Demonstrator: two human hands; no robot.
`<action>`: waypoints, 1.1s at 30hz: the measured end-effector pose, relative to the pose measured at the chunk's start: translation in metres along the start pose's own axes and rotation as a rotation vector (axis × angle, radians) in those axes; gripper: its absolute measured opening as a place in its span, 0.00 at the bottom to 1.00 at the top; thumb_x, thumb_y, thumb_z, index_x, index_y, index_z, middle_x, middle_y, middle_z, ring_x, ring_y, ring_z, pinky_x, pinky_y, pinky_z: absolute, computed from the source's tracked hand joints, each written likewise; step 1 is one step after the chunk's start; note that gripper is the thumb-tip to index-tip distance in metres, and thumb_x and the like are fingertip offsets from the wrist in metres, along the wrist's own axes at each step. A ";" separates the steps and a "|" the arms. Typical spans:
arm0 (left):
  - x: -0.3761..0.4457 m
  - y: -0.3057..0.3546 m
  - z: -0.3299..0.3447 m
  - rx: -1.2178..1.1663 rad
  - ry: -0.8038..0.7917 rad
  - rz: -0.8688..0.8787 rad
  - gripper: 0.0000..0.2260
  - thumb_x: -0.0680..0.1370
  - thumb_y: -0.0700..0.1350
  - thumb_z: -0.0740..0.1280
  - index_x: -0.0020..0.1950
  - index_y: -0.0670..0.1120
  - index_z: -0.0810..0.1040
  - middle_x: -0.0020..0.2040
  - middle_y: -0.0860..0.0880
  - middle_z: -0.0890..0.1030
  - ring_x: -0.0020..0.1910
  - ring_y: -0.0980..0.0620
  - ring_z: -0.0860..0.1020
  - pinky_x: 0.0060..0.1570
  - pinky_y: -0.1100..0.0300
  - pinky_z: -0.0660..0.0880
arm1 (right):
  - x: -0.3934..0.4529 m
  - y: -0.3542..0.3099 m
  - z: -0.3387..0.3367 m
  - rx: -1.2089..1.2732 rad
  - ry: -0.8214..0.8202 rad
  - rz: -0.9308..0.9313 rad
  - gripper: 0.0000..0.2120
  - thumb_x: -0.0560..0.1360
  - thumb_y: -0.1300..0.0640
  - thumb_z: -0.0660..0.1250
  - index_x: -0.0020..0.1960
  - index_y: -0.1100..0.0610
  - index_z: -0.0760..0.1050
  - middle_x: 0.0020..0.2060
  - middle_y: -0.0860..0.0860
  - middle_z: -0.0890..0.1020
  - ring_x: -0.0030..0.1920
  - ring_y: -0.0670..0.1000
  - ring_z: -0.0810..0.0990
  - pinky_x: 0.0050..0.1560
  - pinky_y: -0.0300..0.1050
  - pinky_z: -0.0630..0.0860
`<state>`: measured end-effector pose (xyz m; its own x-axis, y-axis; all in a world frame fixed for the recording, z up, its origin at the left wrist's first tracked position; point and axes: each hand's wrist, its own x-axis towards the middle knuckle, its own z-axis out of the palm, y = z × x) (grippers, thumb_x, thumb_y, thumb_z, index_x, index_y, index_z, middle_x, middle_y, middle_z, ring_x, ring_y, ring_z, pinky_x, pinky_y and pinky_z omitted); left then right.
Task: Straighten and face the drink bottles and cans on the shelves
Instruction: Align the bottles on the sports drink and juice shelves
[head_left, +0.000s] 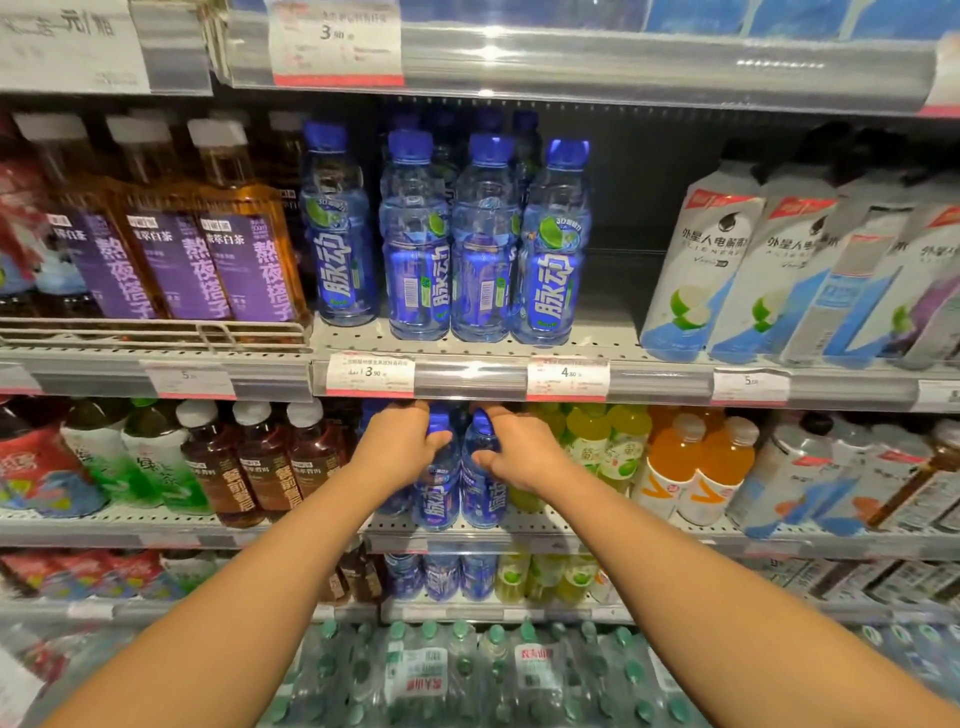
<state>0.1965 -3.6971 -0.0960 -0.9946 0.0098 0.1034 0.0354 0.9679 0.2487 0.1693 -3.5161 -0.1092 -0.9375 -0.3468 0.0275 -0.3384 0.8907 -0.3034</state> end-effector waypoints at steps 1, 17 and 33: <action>0.000 0.000 0.001 -0.003 0.004 0.001 0.20 0.81 0.57 0.66 0.59 0.40 0.76 0.54 0.40 0.82 0.56 0.40 0.78 0.52 0.50 0.75 | -0.001 0.000 0.000 0.000 0.003 0.002 0.27 0.77 0.46 0.71 0.71 0.55 0.69 0.61 0.57 0.82 0.61 0.61 0.79 0.57 0.51 0.77; -0.013 -0.035 0.002 0.052 0.322 -0.138 0.10 0.80 0.45 0.65 0.53 0.38 0.77 0.48 0.34 0.80 0.44 0.32 0.80 0.40 0.44 0.76 | -0.008 0.003 0.000 -0.016 0.026 0.000 0.30 0.79 0.46 0.70 0.75 0.55 0.65 0.59 0.59 0.82 0.58 0.63 0.80 0.54 0.54 0.78; 0.009 -0.062 -0.001 -0.023 -0.029 -0.152 0.22 0.80 0.54 0.67 0.70 0.46 0.68 0.62 0.39 0.78 0.59 0.36 0.77 0.53 0.47 0.76 | -0.005 0.007 0.007 -0.026 0.014 0.022 0.30 0.79 0.44 0.69 0.75 0.54 0.64 0.58 0.59 0.81 0.58 0.63 0.80 0.53 0.55 0.79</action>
<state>0.1859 -3.7575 -0.1095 -0.9911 -0.1288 0.0350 -0.1139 0.9528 0.2813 0.1719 -3.5102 -0.1177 -0.9457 -0.3232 0.0345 -0.3196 0.9055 -0.2790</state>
